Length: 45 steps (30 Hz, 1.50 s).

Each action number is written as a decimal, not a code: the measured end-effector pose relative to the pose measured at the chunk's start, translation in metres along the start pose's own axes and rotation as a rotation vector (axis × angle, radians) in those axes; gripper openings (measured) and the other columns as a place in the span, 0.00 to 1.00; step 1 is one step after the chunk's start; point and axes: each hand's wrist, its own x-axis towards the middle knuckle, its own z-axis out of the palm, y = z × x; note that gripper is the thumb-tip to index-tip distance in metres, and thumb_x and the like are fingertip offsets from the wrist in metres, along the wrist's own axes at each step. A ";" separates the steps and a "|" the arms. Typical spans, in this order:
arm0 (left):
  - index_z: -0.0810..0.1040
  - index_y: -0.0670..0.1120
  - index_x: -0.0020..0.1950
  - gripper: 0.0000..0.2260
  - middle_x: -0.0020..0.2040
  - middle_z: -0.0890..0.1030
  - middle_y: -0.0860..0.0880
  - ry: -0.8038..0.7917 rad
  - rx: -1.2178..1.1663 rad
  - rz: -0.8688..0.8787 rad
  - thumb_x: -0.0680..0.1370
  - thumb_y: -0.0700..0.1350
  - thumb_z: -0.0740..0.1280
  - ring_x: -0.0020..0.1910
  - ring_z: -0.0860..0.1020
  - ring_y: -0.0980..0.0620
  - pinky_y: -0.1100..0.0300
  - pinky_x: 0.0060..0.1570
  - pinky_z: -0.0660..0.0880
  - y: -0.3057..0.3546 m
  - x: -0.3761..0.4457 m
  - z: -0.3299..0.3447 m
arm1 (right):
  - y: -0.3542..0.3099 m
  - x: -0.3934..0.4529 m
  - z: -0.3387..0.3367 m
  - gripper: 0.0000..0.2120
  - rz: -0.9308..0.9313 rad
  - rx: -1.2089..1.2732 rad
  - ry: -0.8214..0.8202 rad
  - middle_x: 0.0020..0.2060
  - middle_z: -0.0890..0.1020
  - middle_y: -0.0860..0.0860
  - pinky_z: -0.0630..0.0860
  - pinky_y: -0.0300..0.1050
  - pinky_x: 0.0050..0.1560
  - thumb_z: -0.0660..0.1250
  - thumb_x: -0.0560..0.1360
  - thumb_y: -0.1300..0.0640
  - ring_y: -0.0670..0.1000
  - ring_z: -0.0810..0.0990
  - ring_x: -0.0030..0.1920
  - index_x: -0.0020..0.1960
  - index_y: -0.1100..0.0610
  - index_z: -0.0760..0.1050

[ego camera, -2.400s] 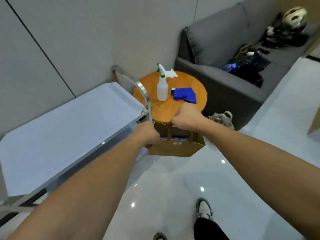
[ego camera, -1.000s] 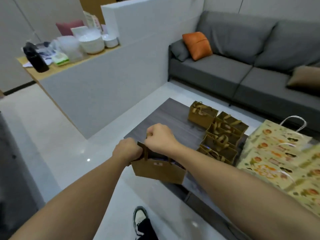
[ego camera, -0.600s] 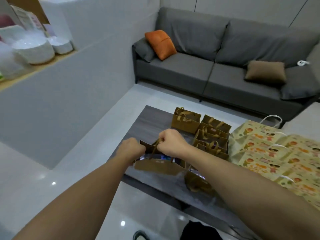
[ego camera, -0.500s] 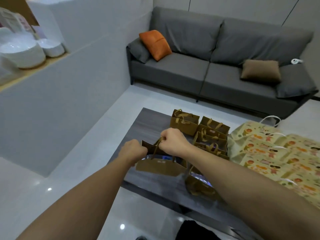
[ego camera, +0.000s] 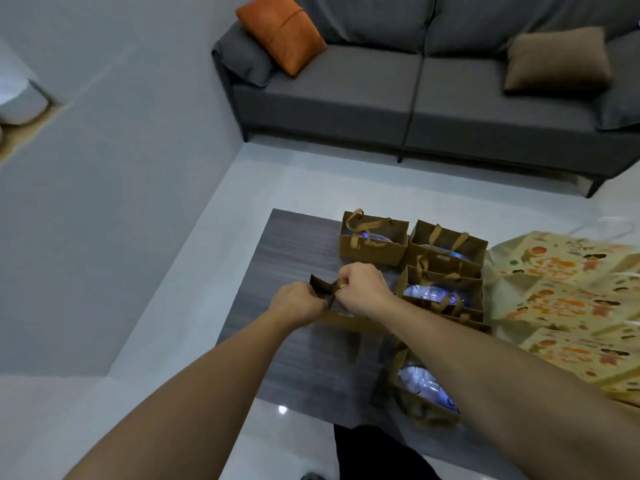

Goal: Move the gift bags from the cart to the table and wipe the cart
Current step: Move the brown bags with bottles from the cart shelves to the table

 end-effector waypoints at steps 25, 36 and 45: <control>0.80 0.47 0.61 0.13 0.56 0.81 0.47 -0.155 0.130 -0.049 0.81 0.53 0.67 0.56 0.78 0.48 0.52 0.58 0.77 0.014 0.105 0.019 | 0.070 0.136 -0.009 0.02 0.051 -0.251 -0.043 0.41 0.78 0.51 0.79 0.51 0.50 0.69 0.77 0.55 0.52 0.78 0.43 0.47 0.53 0.76; 0.79 0.48 0.51 0.06 0.48 0.80 0.48 -0.132 0.253 0.266 0.81 0.49 0.66 0.46 0.78 0.51 0.56 0.46 0.76 0.037 0.089 -0.039 | 0.047 0.064 -0.004 0.22 0.194 -0.282 0.126 0.62 0.76 0.52 0.69 0.56 0.65 0.71 0.75 0.48 0.57 0.72 0.63 0.68 0.48 0.74; 0.81 0.47 0.57 0.09 0.51 0.79 0.48 -0.029 0.381 0.724 0.80 0.49 0.66 0.53 0.76 0.47 0.55 0.51 0.75 0.100 0.032 -0.074 | 0.004 -0.052 -0.038 0.28 0.456 -0.215 0.406 0.66 0.74 0.54 0.69 0.56 0.67 0.67 0.76 0.47 0.59 0.70 0.67 0.75 0.48 0.68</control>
